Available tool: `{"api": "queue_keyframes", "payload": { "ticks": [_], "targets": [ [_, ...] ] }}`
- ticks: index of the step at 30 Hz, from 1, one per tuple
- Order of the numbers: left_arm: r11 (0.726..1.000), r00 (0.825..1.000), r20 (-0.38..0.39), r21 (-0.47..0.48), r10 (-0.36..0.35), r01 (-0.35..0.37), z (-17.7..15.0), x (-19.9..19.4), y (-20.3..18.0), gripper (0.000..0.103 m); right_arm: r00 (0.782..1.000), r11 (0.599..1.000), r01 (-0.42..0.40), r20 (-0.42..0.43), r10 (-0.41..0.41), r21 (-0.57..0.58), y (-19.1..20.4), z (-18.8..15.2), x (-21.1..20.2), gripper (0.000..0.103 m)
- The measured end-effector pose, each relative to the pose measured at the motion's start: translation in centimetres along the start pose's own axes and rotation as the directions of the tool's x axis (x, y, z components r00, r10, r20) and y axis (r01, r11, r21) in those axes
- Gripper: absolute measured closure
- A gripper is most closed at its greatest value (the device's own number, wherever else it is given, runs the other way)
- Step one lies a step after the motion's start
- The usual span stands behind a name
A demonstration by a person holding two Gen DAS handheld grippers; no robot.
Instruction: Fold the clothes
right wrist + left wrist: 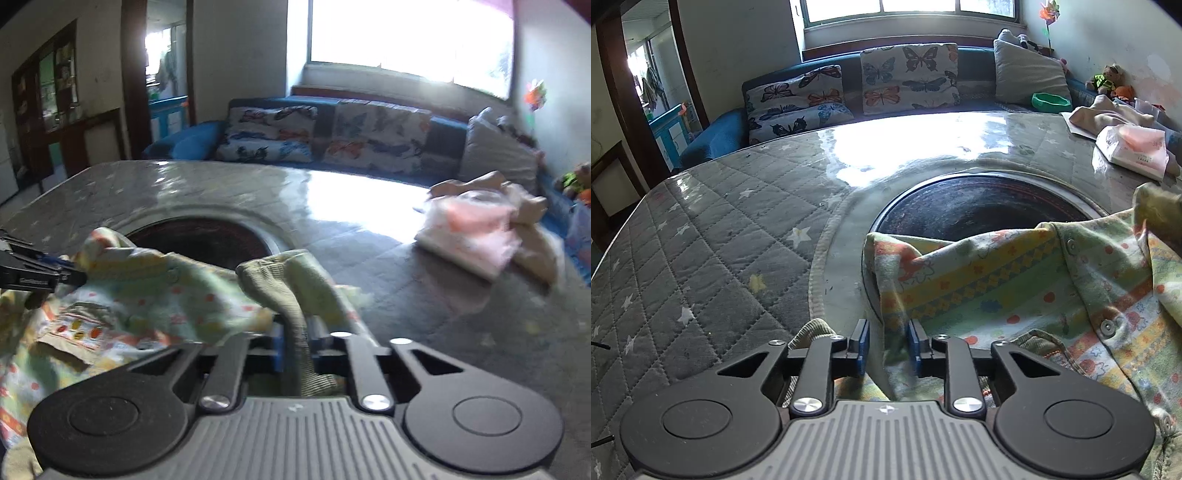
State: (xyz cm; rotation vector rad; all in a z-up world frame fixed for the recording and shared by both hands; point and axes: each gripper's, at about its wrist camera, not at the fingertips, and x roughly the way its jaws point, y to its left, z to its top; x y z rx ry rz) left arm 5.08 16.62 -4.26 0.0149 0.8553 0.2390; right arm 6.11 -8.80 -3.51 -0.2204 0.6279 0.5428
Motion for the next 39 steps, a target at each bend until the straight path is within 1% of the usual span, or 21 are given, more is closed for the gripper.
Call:
{"api": "queue_keyframes", "payload": {
  "ticks": [6,8,10,11,13,17,22,25,27,30,31,32,33,35,36,37,38,39],
  "targets": [
    [1.0,1.0,0.0,0.001,0.011,-0.011,0.0,0.0,-0.1,0.071,0.993,0.994,0.108,0.041,-0.107,-0.016,-3.4,-0.5,-3.7,0.096],
    [1.0,1.0,-0.001,0.002,0.011,-0.011,0.0,-0.1,-0.1,0.069,0.988,0.988,0.151,0.043,-0.151,-0.019,-4.7,-0.8,-4.8,0.096],
    [1.0,1.0,-0.001,0.003,0.01,-0.01,-0.1,-0.2,-0.1,0.063,0.98,0.981,0.195,0.034,-0.194,-0.006,-6.3,-1.2,-5.6,0.096],
    [1.0,1.0,-0.001,0.006,0.009,-0.009,-0.1,-0.3,-0.1,0.062,0.977,0.977,0.212,0.03,-0.212,-0.002,-7.0,-1.4,-5.9,0.096],
    [1.0,1.0,0.001,0.014,0.006,-0.007,-0.3,-0.6,-0.2,0.06,0.967,0.967,0.253,0.013,-0.253,0.01,-8.5,-2.1,-6.6,0.096],
    [1.0,1.0,0.012,0.03,-0.003,0.003,-0.6,-1.3,-0.5,0.058,0.952,0.952,0.307,-0.018,-0.307,0.013,-10.5,-3.3,-7.6,0.096],
    [0.999,0.999,0.038,0.033,-0.018,0.017,-1.1,-2.8,-0.4,0.056,0.924,0.927,0.375,-0.084,-0.373,0.007,-12.4,-5.5,-8.1,0.096],
    [0.999,0.998,0.055,0.024,-0.024,0.022,-1.3,-3.8,0.0,0.055,0.904,0.912,0.411,-0.127,-0.408,0.0,-13.2,-6.6,-7.7,0.096],
    [1.0,0.998,0.064,0.012,-0.022,0.021,-1.6,-4.6,0.5,0.054,0.892,0.902,0.431,-0.163,-0.422,0.02,-14.1,-7.5,-7.2,0.096],
    [1.0,0.997,0.078,-0.011,-0.014,0.015,-2.2,-5.8,1.7,0.053,0.88,0.894,0.448,-0.192,-0.434,0.032,-14.9,-8.2,-6.4,0.095],
    [1.0,0.997,0.083,-0.021,-0.009,0.011,-2.4,-6.2,2.2,0.053,0.876,0.891,0.453,-0.2,-0.438,0.032,-15.0,-8.3,-6.2,0.094],
    [1.0,0.996,0.087,-0.03,-0.004,0.006,-2.7,-6.6,2.7,0.053,0.872,0.887,0.46,-0.203,-0.445,0.031,-15.1,-8.4,-6.0,0.09],
    [0.999,0.996,0.089,-0.041,0.001,0.002,-3.1,-7.1,3.2,0.053,0.869,0.884,0.467,-0.203,-0.452,0.032,-15.2,-8.4,-5.9,0.088],
    [0.998,0.996,0.093,-0.063,0.015,-0.009,-3.8,-8.1,4.3,0.053,0.866,0.878,0.477,-0.193,-0.462,0.039,-15.3,-8.3,-5.9,0.084],
    [0.998,0.995,0.097,-0.068,0.014,-0.007,-4.2,-8.6,4.6,0.053,0.87,0.88,0.473,-0.18,-0.459,0.044,-15.0,-8.2,-6.2,0.082],
    [0.997,0.995,0.102,-0.072,0.012,-0.005,-4.6,-9.2,5.0,0.053,0.876,0.883,0.467,-0.164,-0.454,0.049,-14.8,-8.0,-6.5,0.078],
    [0.997,0.994,0.106,-0.076,0.011,-0.002,-5.0,-9.7,5.3,0.053,0.881,0.886,0.46,-0.148,-0.449,0.053,-14.5,-7.8,-6.8,0.067],
    [0.997,0.994,0.108,-0.074,0.007,0.001,-5.3,-10.1,5.4,0.053,0.89,0.893,0.447,-0.128,-0.438,0.056,-14.1,-7.5,-7.0,0.059]
  ]
}}
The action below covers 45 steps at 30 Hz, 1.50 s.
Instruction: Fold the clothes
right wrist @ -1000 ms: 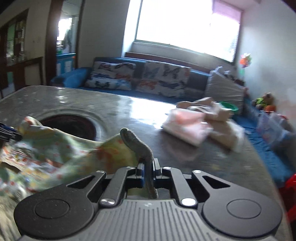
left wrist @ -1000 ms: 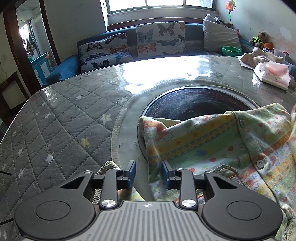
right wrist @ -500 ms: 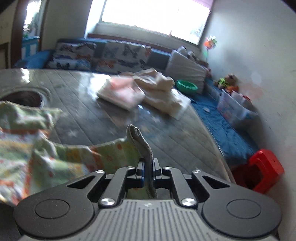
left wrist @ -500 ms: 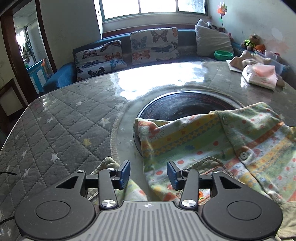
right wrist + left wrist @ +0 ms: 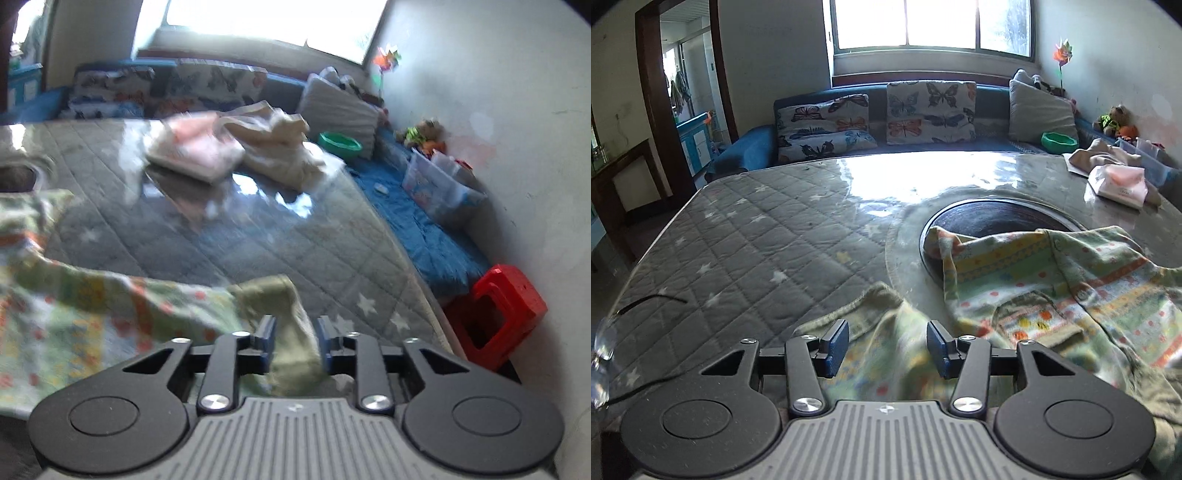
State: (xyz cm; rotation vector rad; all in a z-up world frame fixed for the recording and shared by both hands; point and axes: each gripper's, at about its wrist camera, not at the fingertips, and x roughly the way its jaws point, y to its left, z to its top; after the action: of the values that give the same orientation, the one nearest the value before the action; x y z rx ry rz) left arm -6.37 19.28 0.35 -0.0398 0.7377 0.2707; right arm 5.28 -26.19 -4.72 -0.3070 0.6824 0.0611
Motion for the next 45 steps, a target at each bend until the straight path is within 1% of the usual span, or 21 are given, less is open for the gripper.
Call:
{"api": "queue_keyframes", "payload": {
  "ticks": [1,3,5,8,10,12,13,14,16,18,22,24,26,27,28,30,33,35,39,42,45],
  "targets": [
    [1.0,1.0,0.001,-0.004,0.004,-0.004,-0.3,-0.4,0.1,0.053,1.0,1.0,-0.013,0.018,0.013,-0.001,0.4,0.1,-0.4,0.047],
    [1.0,1.0,0.001,-0.019,0.006,-0.005,-1.0,-0.9,0.3,0.052,0.997,0.998,-0.059,0.051,0.059,-0.006,1.5,0.4,-1.2,0.046],
    [1.0,1.0,-0.002,-0.031,0.002,-0.002,-1.3,-1.1,0.4,0.052,0.991,0.993,-0.12,0.056,0.119,0.009,2.3,0.4,-1.2,0.033],
    [0.999,1.0,0.006,-0.031,0.012,-0.011,-1.2,-1.0,0.2,0.052,0.98,0.98,-0.195,0.04,0.194,0.037,3.6,0.0,-0.3,0.031],
    [0.998,1.0,0.01,-0.063,0.029,-0.028,-0.8,-0.6,0.9,0.052,0.978,0.976,-0.208,0.029,0.206,0.059,4.1,-0.4,0.3,0.03],
    [0.994,0.999,0.012,-0.092,0.052,-0.051,-0.4,-0.2,1.6,0.052,0.976,0.973,-0.217,0.023,0.216,0.08,4.4,-0.7,0.9,0.027],
    [0.992,0.997,0.009,-0.106,0.076,-0.074,-0.2,0.3,2.1,0.052,0.975,0.971,-0.222,0.022,0.221,0.089,4.5,-0.9,1.1,0.023],
    [0.988,0.995,0.002,-0.119,0.102,-0.101,-0.1,0.8,2.6,0.052,0.975,0.969,-0.223,0.029,0.221,0.103,4.4,-1.2,1.3,0.019],
    [0.98,0.99,-0.018,-0.141,0.138,-0.14,0.1,1.9,3.5,0.052,0.973,0.964,-0.232,0.037,0.229,0.13,4.1,-1.5,1.4,0.018],
    [0.972,0.985,-0.04,-0.159,0.166,-0.17,0.2,3.0,4.4,0.052,0.97,0.96,-0.241,0.045,0.237,0.141,4.0,-1.8,1.5,0.013],
    [0.966,0.98,-0.086,-0.173,0.18,-0.192,-0.3,5.0,5.2,0.053,0.968,0.96,-0.249,0.04,0.246,0.127,4.2,-1.9,1.6,0.0],
    [0.967,0.98,-0.106,-0.176,0.17,-0.186,-0.6,5.9,5.1,0.055,0.968,0.96,-0.251,0.038,0.248,0.127,4.2,-1.9,1.7,0.0],
    [0.971,0.985,-0.086,-0.177,0.147,-0.161,-0.9,5.9,4.9,0.068,0.967,0.958,-0.255,0.039,0.252,0.134,4.1,-1.9,1.8,0.0],
    [0.972,0.986,-0.082,-0.177,0.144,-0.156,-0.9,5.9,4.7,0.08,0.967,0.957,-0.256,0.038,0.253,0.135,4.2,-1.9,1.8,0.0],
    [0.972,0.987,-0.079,-0.177,0.14,-0.152,-0.9,5.8,4.5,0.088,0.967,0.957,-0.256,0.037,0.254,0.135,4.2,-1.9,1.8,0.0],
    [0.97,0.984,-0.07,-0.172,0.165,-0.175,-1.0,5.5,4.2,0.095,0.967,0.957,-0.256,0.036,0.254,0.134,4.2,-1.9,1.9,0.0],
    [0.954,0.975,-0.055,-0.201,0.214,-0.22,-1.7,4.2,4.5,0.097,0.966,0.957,-0.257,0.037,0.254,0.135,4.2,-1.9,1.9,0.0],
    [0.934,0.961,-0.052,-0.228,0.271,-0.276,-2.3,3.0,5.3,0.098,0.966,0.957,-0.257,0.037,0.254,0.135,4.3,-1.9,1.9,0.0],
    [0.883,0.926,-0.063,-0.284,0.372,-0.374,-3.7,0.5,7.4,0.098,0.966,0.957,-0.257,0.037,0.254,0.136,4.3,-1.9,1.9,0.0],
    [0.859,0.906,-0.089,-0.293,0.413,-0.42,-5.0,-0.4,8.3,0.098,0.966,0.957,-0.257,0.037,0.254,0.136,4.3,-1.9,1.9,0.0],
    [0.853,0.903,-0.125,-0.296,0.411,-0.429,-6.0,0.0,8.6,0.098,0.966,0.956,-0.259,0.036,0.256,0.139,4.3,-1.9,1.9,0.0]
  ]
}}
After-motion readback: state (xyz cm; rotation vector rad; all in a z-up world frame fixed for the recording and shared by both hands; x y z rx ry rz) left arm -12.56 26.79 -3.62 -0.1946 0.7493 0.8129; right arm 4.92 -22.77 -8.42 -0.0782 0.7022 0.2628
